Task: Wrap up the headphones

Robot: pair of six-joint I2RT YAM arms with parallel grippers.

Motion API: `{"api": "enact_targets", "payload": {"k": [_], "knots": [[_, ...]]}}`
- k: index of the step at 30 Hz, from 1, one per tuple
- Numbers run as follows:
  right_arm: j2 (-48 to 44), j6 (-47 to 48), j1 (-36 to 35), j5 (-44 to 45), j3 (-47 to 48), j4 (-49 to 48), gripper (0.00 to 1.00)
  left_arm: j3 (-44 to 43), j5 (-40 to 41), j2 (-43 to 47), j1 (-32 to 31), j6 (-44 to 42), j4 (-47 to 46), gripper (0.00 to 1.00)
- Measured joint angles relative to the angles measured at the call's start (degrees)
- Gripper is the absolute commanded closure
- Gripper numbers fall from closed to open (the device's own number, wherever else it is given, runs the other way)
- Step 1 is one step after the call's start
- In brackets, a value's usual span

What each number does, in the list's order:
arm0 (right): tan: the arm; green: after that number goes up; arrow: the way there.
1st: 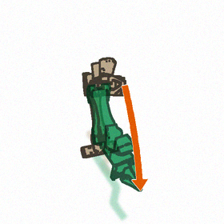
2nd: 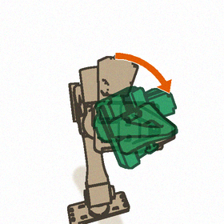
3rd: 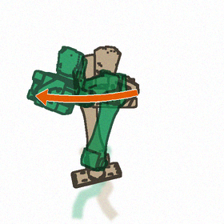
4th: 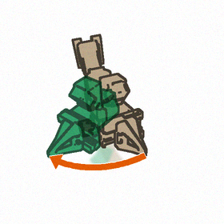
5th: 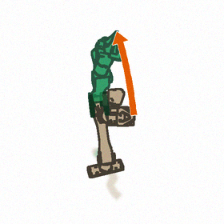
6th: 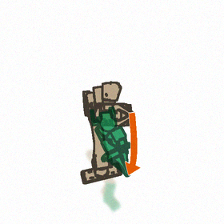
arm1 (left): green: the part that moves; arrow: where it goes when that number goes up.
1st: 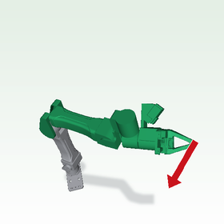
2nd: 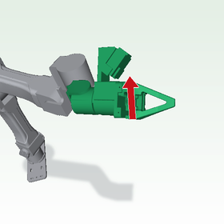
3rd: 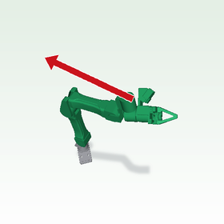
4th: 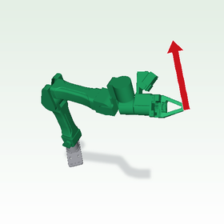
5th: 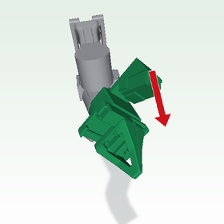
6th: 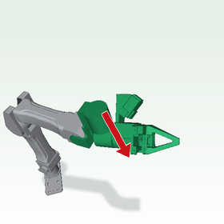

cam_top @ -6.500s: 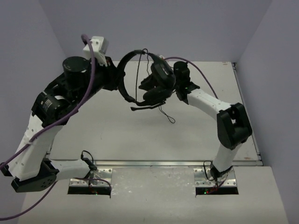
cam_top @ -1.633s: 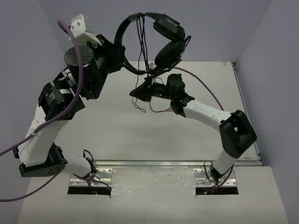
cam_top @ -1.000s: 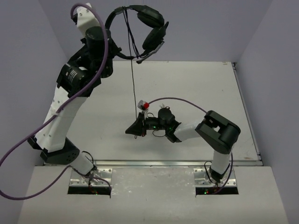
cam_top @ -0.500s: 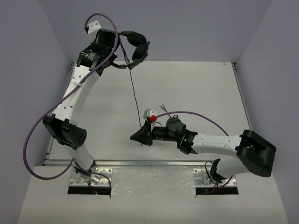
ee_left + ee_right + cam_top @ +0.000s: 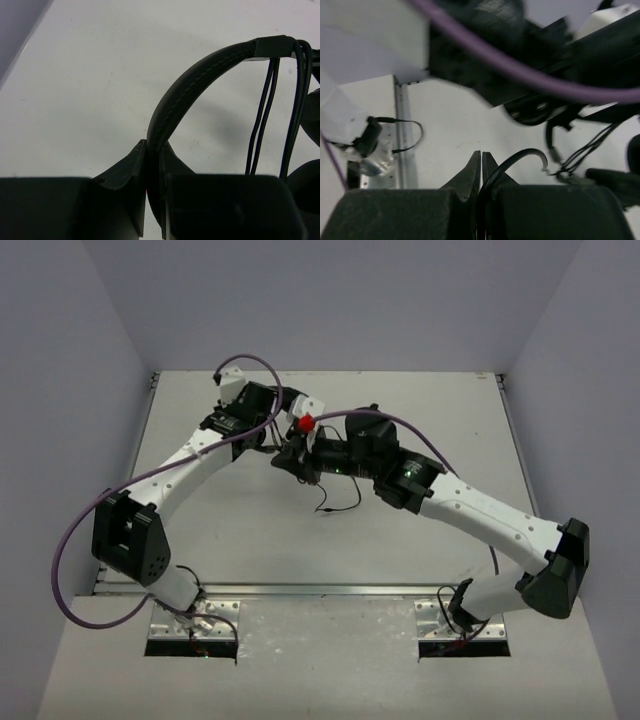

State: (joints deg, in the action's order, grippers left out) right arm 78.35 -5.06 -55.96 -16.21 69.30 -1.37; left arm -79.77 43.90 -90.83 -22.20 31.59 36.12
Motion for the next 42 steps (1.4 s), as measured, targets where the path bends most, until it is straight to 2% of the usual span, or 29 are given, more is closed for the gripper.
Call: {"api": "enact_targets", "payload": {"k": [6, 15, 21, 24, 27, 31, 36, 39, 42], "knots": [[6.95, 6.84, 8.46, -0.90, 16.57, 14.27, 0.99, 10.01, -4.46, 6.25, -6.80, -4.76, -12.37, 1.00], [9.38, 12.20, 16.28, -2.51, 26.18, 25.35, 0.99, 25.75, -17.33, 13.29, -8.28, -10.05, -28.87, 1.00], [16.41, 18.95, 22.53, -5.53, 35.67, 34.88, 0.99, 29.27, -28.74, 15.98, -10.03, -12.52, -35.08, 1.00], [18.73, 22.82, 25.75, -4.63, 36.85, 37.20, 0.99, 29.31, -31.95, 17.07, -10.58, -13.35, -36.15, 1.00], [19.08, 24.63, 28.70, -4.15, 35.95, 39.23, 0.99, 28.28, -32.50, 17.42, -11.82, -13.25, -33.83, 1.00], [18.86, 24.70, 33.40, -7.93, 35.91, 41.68, 0.99, 22.05, -28.79, 17.40, -12.98, -12.41, -23.78, 1.00], [17.77, 24.59, 41.35, -22.34, 36.15, 45.75, 0.99, 15.26, -26.16, 17.46, -13.14, -14.84, -13.03, 1.00], [16.92, 24.35, 44.44, -31.67, 36.15, 48.72, 0.99, 16.46, -26.75, 17.90, -14.19, -16.46, -10.45, 1.00], [16.96, 23.17, 45.68, -41.66, 36.15, 50.71, 0.99, 17.84, -30.62, 19.10, -16.79, -17.49, -9.25, 1.00]]}}
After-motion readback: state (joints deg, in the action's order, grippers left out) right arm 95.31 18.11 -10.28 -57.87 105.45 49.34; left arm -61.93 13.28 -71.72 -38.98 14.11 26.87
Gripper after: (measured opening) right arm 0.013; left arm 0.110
